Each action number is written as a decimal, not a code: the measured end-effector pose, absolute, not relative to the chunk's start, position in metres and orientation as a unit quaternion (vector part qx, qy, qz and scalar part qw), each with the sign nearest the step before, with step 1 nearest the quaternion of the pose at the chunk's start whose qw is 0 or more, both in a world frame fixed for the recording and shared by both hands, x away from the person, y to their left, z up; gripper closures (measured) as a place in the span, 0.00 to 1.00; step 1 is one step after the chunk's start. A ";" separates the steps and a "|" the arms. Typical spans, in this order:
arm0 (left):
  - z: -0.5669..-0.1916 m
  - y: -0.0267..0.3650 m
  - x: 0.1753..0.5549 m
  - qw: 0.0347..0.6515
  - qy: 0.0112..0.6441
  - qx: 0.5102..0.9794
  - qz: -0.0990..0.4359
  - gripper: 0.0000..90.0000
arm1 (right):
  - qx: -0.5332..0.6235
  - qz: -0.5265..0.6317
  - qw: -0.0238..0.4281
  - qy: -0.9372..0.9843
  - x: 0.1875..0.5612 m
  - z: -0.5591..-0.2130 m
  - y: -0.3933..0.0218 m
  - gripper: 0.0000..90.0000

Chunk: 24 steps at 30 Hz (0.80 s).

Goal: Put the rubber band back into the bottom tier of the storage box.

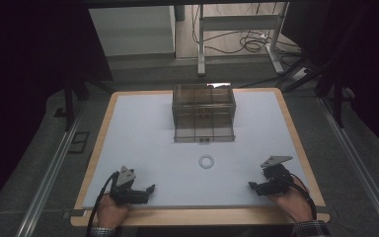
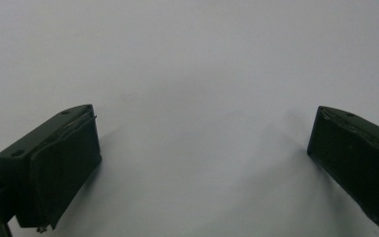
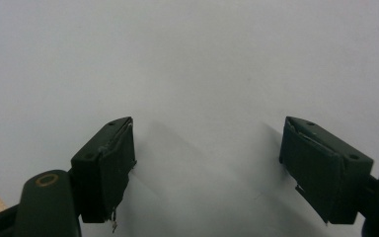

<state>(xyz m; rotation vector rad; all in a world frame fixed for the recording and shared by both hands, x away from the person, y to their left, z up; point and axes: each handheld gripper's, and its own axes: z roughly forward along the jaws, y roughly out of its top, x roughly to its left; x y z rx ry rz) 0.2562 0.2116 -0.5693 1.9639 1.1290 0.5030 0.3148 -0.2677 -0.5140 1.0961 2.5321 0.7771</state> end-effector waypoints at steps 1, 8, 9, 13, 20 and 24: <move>-0.569 0.211 0.256 0.399 0.447 0.776 0.198 0.00 | 0.380 0.264 0.138 0.876 0.316 -0.513 -0.266 0.25; -0.569 0.212 0.256 0.399 0.445 0.777 0.198 0.00 | 0.376 0.259 0.130 0.880 0.318 -0.509 -0.257 0.26; -0.569 0.212 0.256 0.399 0.445 0.777 0.198 0.00 | 0.374 0.259 0.130 0.881 0.318 -0.508 -0.255 0.26; -0.569 0.212 0.256 0.399 0.445 0.777 0.198 0.00 | 0.377 0.264 0.125 0.879 0.320 -0.502 -0.249 0.27; -0.569 0.212 0.256 0.399 0.446 0.776 0.198 0.00 | 0.377 0.267 0.136 0.876 0.325 -0.495 -0.242 0.27; -0.569 0.212 0.256 0.399 0.446 0.776 0.198 0.00 | 0.376 0.268 0.136 0.876 0.329 -0.491 -0.238 0.29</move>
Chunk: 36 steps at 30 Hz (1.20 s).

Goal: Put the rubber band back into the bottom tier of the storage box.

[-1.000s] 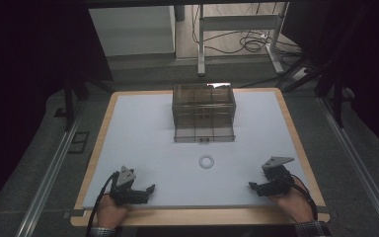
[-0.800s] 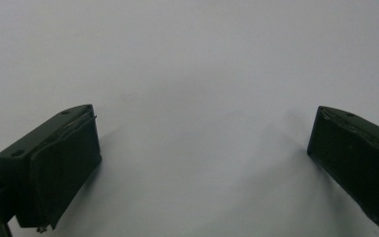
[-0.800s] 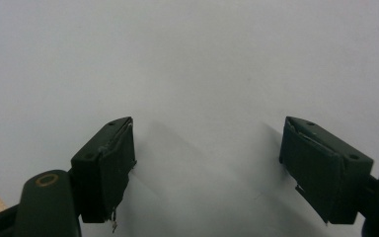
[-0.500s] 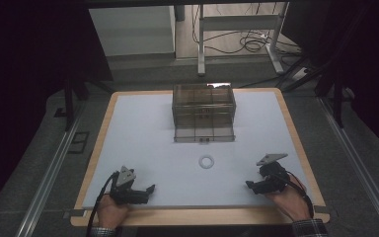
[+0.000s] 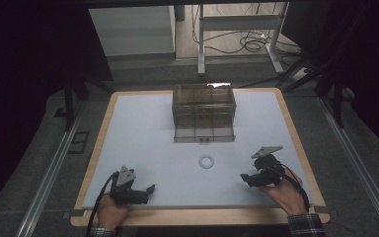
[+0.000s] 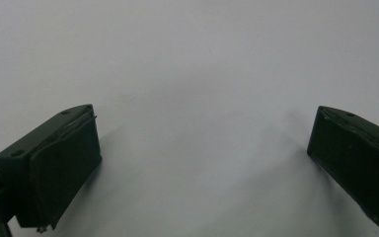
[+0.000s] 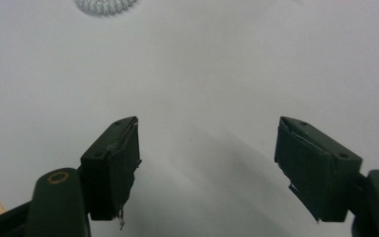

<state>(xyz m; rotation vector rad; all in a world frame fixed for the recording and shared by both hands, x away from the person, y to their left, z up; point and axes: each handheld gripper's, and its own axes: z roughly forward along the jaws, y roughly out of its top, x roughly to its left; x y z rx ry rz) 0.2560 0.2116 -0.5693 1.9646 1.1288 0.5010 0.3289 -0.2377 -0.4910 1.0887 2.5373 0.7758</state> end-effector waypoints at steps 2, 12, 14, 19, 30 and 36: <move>-0.569 0.212 0.256 0.399 0.446 0.776 0.198 0.00 | 0.375 0.268 0.132 0.878 0.333 -0.490 -0.238 0.31; -0.569 0.212 0.256 0.399 0.446 0.776 0.198 0.00 | 0.372 0.260 0.113 0.884 0.356 -0.487 -0.225 0.35; -0.569 0.212 0.256 0.399 0.447 0.776 0.198 0.00 | 0.371 0.255 0.106 0.886 0.363 -0.487 -0.218 0.35; -0.569 0.212 0.256 0.399 0.446 0.776 0.198 0.00 | 0.366 0.248 0.104 0.891 0.369 -0.484 -0.207 0.37; -0.569 0.212 0.256 0.399 0.445 0.776 0.199 0.00 | 0.374 0.237 0.081 0.893 0.391 -0.482 -0.190 0.48; -0.569 0.212 0.256 0.399 0.445 0.777 0.198 0.00 | 0.370 0.221 0.090 0.898 0.400 -0.480 -0.176 0.56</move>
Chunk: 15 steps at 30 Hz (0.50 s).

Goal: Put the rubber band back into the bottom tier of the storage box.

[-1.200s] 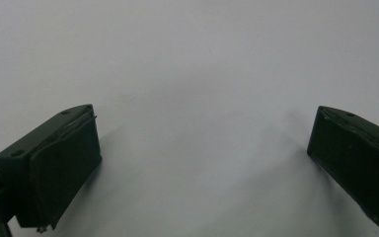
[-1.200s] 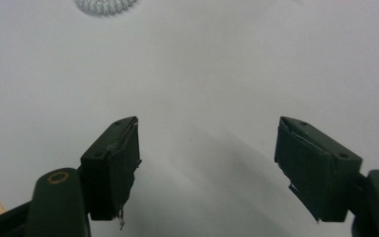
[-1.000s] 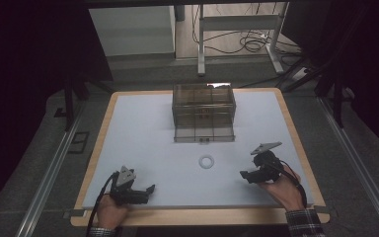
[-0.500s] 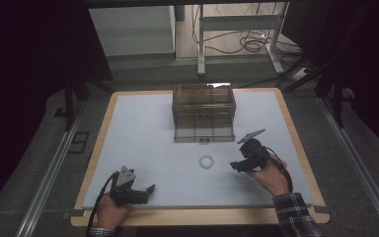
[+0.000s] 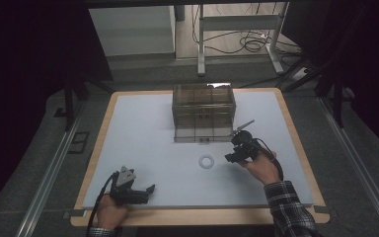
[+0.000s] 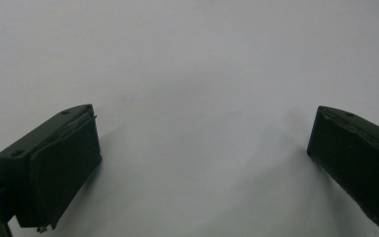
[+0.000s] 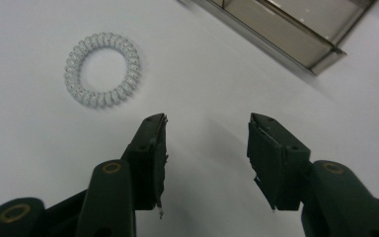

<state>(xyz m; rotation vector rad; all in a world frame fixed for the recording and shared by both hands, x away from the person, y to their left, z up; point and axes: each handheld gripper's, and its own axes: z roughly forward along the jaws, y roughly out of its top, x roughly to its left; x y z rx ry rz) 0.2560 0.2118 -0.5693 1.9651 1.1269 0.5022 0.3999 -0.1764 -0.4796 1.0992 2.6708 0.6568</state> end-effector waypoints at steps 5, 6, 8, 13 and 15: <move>-0.569 0.212 0.256 0.399 0.446 0.776 0.198 0.00 | 0.371 0.203 0.076 0.903 0.411 -0.478 -0.164 0.60; -0.569 0.212 0.256 0.399 0.446 0.776 0.198 0.00 | 0.371 0.203 0.076 0.903 0.411 -0.478 -0.164 0.60; -0.569 0.212 0.256 0.399 0.445 0.776 0.198 0.00 | 0.375 0.206 0.066 0.902 0.416 -0.478 -0.162 0.61; -0.569 0.212 0.256 0.399 0.445 0.776 0.198 0.00 | 0.375 0.197 0.048 0.905 0.428 -0.477 -0.152 0.70; -0.569 0.212 0.256 0.399 0.445 0.776 0.198 0.00 | 0.369 0.191 0.048 0.908 0.431 -0.477 -0.148 0.74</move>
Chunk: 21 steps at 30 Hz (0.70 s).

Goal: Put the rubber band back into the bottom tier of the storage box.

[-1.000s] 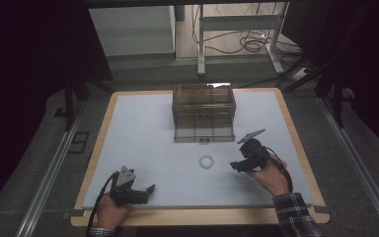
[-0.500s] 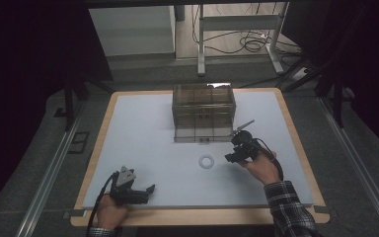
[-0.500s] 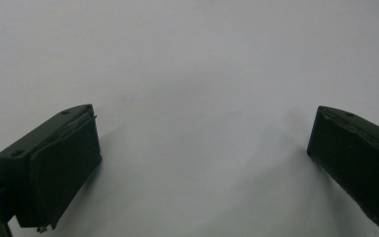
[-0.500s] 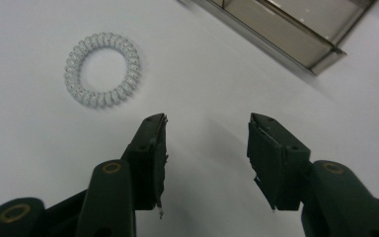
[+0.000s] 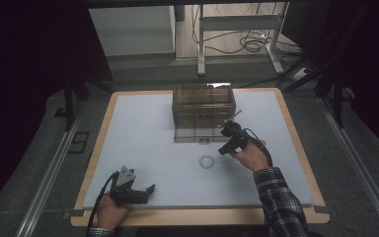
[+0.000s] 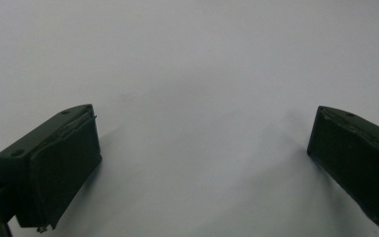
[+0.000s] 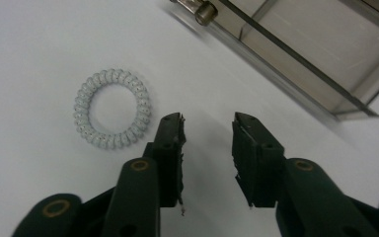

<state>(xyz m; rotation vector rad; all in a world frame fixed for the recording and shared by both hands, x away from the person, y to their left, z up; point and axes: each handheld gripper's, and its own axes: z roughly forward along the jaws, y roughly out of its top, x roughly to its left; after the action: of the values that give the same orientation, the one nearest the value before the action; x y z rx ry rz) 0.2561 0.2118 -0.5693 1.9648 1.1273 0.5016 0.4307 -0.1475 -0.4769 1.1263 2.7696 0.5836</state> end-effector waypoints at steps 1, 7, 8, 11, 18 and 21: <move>-0.569 0.212 0.256 0.399 0.445 0.776 0.198 0.00 | 0.367 0.188 0.047 0.910 0.432 -0.477 -0.145 0.75; -0.569 0.212 0.256 0.399 0.446 0.776 0.198 0.00 | 0.344 0.166 0.037 0.923 0.434 -0.478 -0.128 0.87; -0.569 0.212 0.256 0.399 0.446 0.776 0.198 0.00 | 0.339 0.161 0.036 0.926 0.434 -0.479 -0.125 0.87; -0.569 0.212 0.256 0.399 0.446 0.776 0.198 0.00 | 0.327 0.150 0.034 0.932 0.434 -0.481 -0.118 0.88; -0.569 0.212 0.256 0.399 0.445 0.776 0.198 0.00 | 0.303 0.138 0.028 0.942 0.430 -0.484 -0.101 0.88; -0.569 0.212 0.256 0.399 0.446 0.776 0.198 0.00 | 0.301 0.136 0.026 0.944 0.430 -0.484 -0.098 0.88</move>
<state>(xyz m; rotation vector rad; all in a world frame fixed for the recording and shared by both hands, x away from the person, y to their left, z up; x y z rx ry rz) 0.2561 0.2118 -0.5693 1.9649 1.1274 0.5017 0.4295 -0.0984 -0.4839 0.9289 2.9164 0.4191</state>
